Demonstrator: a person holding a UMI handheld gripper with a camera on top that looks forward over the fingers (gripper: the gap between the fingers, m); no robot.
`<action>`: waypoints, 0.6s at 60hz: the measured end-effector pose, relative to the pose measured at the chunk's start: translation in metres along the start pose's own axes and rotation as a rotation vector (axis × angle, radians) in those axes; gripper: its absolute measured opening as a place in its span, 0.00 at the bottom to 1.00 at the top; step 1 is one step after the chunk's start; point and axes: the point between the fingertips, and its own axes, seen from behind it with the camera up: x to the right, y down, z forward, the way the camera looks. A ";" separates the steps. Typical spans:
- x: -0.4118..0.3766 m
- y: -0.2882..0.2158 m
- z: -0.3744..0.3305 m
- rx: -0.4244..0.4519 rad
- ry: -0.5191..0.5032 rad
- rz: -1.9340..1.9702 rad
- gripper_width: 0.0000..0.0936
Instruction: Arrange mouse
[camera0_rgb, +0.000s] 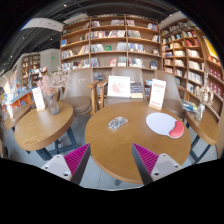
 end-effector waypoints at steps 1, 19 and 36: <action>0.001 0.000 0.007 0.001 0.002 -0.002 0.91; 0.008 0.004 0.116 -0.035 0.016 -0.005 0.91; 0.008 0.010 0.196 -0.113 0.044 -0.016 0.91</action>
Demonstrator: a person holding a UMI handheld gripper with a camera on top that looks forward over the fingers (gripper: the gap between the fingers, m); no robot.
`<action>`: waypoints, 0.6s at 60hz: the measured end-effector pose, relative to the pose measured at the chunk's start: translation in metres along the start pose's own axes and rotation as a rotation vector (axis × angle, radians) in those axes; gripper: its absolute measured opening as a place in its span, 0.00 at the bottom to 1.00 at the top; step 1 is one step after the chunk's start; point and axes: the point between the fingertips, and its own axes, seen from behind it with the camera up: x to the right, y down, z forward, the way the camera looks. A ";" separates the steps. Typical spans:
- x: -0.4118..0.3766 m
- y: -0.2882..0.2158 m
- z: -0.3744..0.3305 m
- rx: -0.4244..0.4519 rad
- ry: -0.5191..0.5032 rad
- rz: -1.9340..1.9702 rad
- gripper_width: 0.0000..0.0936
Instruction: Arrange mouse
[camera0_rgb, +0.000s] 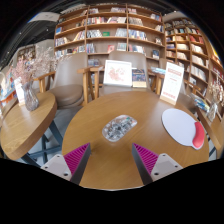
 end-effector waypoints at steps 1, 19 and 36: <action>-0.002 -0.003 0.003 0.005 -0.007 0.006 0.91; -0.001 -0.039 0.056 -0.016 0.006 0.036 0.91; 0.002 -0.060 0.086 -0.024 0.000 0.030 0.89</action>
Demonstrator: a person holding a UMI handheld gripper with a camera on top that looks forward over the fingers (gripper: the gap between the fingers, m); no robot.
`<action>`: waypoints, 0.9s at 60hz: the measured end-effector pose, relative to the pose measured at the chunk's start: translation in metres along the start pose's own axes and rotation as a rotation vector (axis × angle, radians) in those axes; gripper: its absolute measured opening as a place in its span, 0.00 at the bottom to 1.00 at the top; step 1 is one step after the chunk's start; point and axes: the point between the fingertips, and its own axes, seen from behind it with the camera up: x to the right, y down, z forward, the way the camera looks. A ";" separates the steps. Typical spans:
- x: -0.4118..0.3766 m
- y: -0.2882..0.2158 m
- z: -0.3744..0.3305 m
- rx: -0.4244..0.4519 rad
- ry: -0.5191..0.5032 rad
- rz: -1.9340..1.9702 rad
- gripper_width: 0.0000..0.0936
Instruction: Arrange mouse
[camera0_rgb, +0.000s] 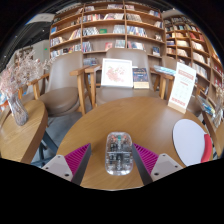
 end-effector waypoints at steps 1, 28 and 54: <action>0.000 -0.001 0.001 -0.001 -0.001 0.000 0.89; 0.051 -0.056 -0.042 0.076 -0.041 -0.012 0.43; 0.295 -0.051 -0.026 0.041 0.149 0.049 0.43</action>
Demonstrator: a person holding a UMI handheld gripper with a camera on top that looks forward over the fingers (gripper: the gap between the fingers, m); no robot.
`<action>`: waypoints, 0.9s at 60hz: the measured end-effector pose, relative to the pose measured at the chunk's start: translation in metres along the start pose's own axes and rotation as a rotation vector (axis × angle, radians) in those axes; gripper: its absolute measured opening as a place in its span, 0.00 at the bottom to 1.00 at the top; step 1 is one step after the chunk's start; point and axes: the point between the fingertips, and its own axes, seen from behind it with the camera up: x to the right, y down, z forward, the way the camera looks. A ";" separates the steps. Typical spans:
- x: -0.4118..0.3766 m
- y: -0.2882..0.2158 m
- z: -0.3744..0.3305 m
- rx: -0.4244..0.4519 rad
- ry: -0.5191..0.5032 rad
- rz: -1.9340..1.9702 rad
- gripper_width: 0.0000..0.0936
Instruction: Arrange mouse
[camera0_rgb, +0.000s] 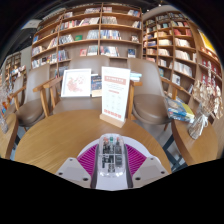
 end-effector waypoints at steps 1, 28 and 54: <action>0.003 0.005 0.004 -0.009 -0.003 0.006 0.43; 0.026 0.046 0.027 -0.018 0.026 0.029 0.74; 0.031 0.054 -0.178 0.023 0.072 0.026 0.91</action>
